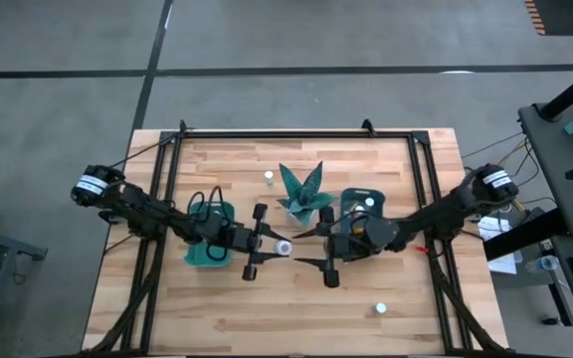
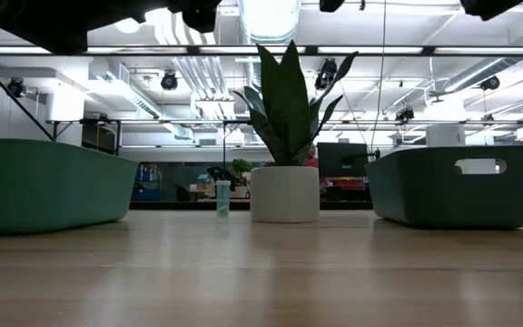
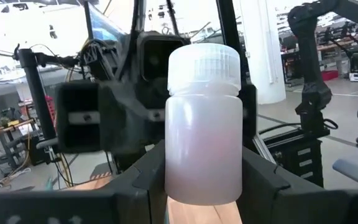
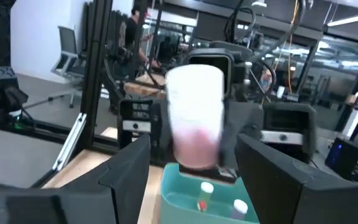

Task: Pick and place medicine bottles into bin by pill shape (circle, oval)
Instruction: Put the white capsule bottle into the green bin

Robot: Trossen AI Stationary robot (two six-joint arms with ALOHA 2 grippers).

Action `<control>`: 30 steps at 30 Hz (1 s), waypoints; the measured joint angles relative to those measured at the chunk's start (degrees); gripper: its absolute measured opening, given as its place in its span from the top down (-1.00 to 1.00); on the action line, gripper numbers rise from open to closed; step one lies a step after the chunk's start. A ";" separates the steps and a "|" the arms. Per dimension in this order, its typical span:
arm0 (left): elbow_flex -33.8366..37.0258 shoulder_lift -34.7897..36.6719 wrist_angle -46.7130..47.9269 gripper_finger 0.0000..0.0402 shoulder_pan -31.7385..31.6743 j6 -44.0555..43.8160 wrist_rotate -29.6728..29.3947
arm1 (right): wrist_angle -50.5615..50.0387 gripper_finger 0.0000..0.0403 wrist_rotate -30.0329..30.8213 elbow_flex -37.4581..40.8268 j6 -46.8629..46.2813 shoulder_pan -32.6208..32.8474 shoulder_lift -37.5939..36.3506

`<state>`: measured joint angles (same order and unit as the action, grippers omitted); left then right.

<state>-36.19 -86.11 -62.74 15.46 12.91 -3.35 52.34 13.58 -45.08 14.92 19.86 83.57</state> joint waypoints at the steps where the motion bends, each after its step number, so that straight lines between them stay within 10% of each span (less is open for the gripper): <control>1: -0.01 0.00 -0.01 0.40 -0.08 -0.02 -0.01 | 0.95 -0.12 0.00 -0.53 0.17 -0.02 1.16; 30: -0.06 -0.04 1.44 0.23 -0.45 -1.94 -1.36 | 0.60 0.38 1.68 -5.63 0.87 -0.79 6.14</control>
<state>-36.25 -86.15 -61.30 15.00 10.97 -4.71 52.94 15.27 -50.71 15.79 19.07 89.71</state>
